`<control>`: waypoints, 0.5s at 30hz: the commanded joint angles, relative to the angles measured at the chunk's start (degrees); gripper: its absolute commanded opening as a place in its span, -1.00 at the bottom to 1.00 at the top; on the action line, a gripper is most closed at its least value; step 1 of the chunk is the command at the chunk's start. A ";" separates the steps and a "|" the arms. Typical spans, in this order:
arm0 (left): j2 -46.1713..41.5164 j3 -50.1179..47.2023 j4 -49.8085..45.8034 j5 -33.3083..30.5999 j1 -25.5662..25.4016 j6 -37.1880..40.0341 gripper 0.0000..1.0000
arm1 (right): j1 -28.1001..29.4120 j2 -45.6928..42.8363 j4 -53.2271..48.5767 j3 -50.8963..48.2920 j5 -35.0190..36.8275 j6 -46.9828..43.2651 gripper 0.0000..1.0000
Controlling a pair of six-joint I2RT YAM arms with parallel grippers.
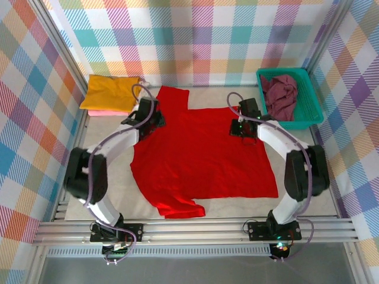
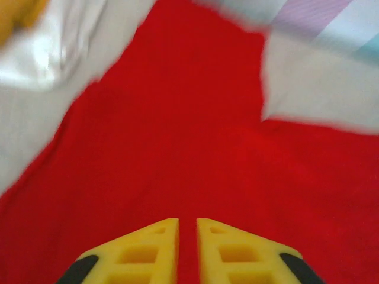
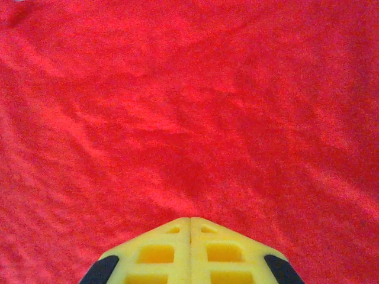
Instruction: Fold and stack the t-shirts
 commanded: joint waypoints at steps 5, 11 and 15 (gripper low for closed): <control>10.59 6.66 -8.68 0.96 2.58 0.40 -0.80 | -1.39 11.73 -4.51 8.31 1.64 2.91 -1.00; 21.34 16.50 -13.65 1.15 2.91 0.25 -0.96 | -3.44 17.06 -3.67 10.74 -1.05 5.00 -1.00; 27.49 23.61 -16.73 1.24 3.17 -0.11 -1.00 | -4.05 21.00 -3.48 13.66 -0.73 5.89 -1.00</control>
